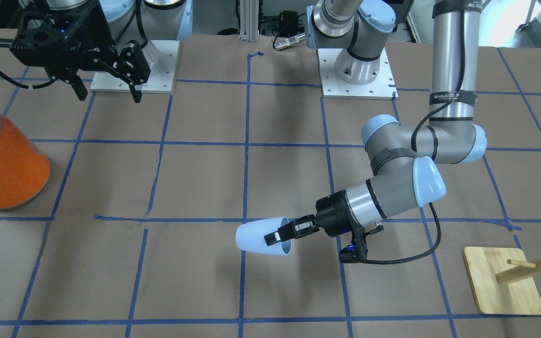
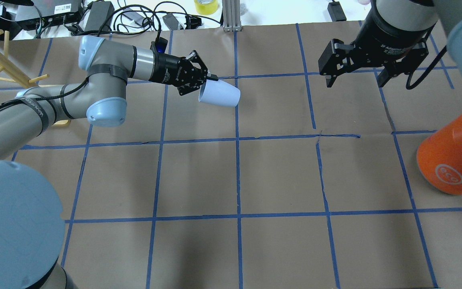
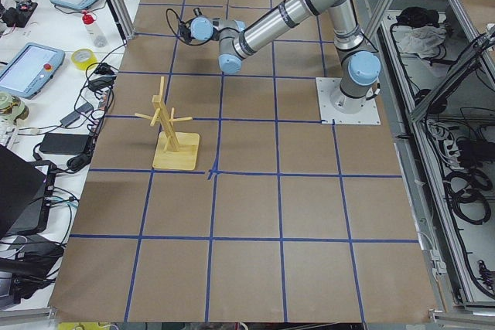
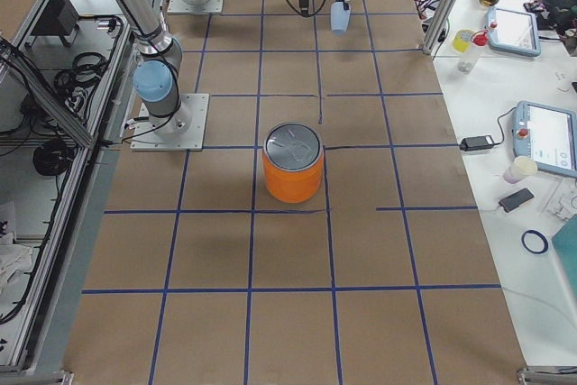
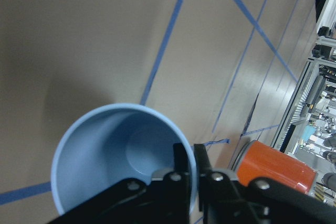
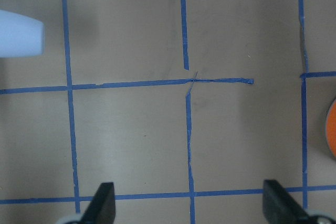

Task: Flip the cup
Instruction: 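Swing the cup upright with the left gripper and lower it onto the table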

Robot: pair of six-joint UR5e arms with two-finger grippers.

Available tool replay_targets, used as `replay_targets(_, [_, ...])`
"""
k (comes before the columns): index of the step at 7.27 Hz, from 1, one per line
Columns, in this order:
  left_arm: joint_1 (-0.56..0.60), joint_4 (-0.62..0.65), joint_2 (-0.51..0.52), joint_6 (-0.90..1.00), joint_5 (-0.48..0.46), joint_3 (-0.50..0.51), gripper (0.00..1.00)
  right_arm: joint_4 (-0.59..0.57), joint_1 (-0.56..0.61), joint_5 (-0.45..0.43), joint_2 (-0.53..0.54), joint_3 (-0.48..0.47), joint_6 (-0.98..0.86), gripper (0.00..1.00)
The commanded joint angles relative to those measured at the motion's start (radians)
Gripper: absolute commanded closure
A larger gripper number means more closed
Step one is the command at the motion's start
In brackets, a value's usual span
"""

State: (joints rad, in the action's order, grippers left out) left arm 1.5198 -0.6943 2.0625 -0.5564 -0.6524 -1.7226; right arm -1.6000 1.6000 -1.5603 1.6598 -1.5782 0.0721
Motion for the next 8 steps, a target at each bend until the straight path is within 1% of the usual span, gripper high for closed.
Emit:
replay_targets(1, [0.008,0.007,-0.039,-0.027,-0.224,0.032,1.00,0.000,0.000,0.000,0.000,0.000,0.000,0.00])
replay_targets(2, [0.008,-0.002,-0.042,-0.019,-0.313,0.046,1.00,0.000,0.000,0.000,0.000,0.000,0.000,0.00])
replay_targets(3, [0.011,-0.049,-0.048,0.078,-0.472,0.076,1.00,0.000,0.000,0.000,0.000,0.000,0.000,0.00])
replay_targets(4, [0.011,-0.141,-0.059,0.318,-0.656,0.113,1.00,0.000,0.000,0.000,0.000,-0.002,0.000,0.00])
replay_targets(5, [0.010,-0.224,-0.067,0.487,-0.779,0.156,1.00,0.000,0.000,0.000,0.000,-0.002,0.000,0.00])
replay_targets(6, [0.005,-0.250,-0.053,0.604,-0.862,0.188,1.00,0.000,0.000,0.000,0.000,-0.002,0.000,0.00])
replay_targets(7, [0.003,-0.246,-0.033,0.677,-0.909,0.192,1.00,0.000,0.000,0.000,0.000,-0.002,0.000,0.00])
replay_targets(8, [0.003,-0.238,-0.015,0.773,-0.987,0.190,1.00,0.002,0.000,0.000,0.000,-0.002,0.000,0.00])
